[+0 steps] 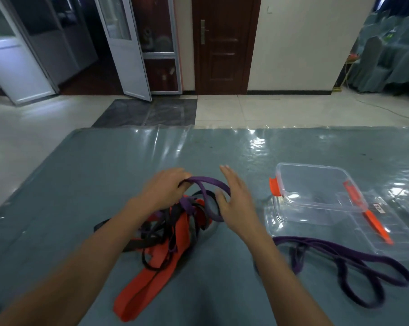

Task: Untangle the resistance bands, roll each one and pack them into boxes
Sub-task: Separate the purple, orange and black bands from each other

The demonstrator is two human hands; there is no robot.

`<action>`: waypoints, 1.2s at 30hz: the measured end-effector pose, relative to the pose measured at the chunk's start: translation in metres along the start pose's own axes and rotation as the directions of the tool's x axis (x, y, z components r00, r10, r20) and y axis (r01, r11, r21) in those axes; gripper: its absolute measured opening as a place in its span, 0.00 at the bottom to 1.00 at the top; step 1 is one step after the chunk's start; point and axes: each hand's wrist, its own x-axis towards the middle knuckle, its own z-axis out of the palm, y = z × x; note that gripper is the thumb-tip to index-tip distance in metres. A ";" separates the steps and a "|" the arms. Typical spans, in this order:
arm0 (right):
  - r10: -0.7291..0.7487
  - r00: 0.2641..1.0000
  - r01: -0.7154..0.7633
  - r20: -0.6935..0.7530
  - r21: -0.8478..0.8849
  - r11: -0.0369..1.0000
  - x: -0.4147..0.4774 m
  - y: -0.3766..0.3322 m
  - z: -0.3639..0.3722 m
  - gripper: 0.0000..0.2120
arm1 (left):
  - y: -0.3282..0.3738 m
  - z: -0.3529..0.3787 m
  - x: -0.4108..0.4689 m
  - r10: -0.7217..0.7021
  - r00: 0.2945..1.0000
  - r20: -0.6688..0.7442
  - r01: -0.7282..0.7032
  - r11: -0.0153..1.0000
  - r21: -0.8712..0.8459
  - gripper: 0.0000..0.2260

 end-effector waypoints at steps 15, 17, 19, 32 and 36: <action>-0.021 0.985 0.056 0.169 -0.206 0.977 0.000 -0.003 0.029 0.21 | 0.013 0.028 -0.023 -0.094 0.995 0.019 0.096 0.975 -0.199 0.10; -0.022 0.978 0.069 0.209 -0.221 0.973 0.001 0.002 0.029 0.20 | 0.014 0.034 -0.023 -0.094 0.995 0.019 0.095 0.967 -0.234 0.09; 0.000 0.973 0.048 0.232 -0.198 0.979 0.000 0.006 0.028 0.19 | 0.016 0.038 -0.023 -0.083 0.996 0.016 0.084 0.966 -0.244 0.06; 0.008 0.991 0.016 0.131 -0.182 0.983 0.006 0.030 0.021 0.09 | 0.022 0.082 -0.023 -0.150 0.986 -0.072 0.116 0.931 -0.346 0.08; 0.005 0.997 0.003 0.075 -0.109 0.994 0.015 0.019 0.007 0.09 | 0.043 0.106 -0.023 -0.265 0.957 -0.120 0.165 0.834 -0.526 0.06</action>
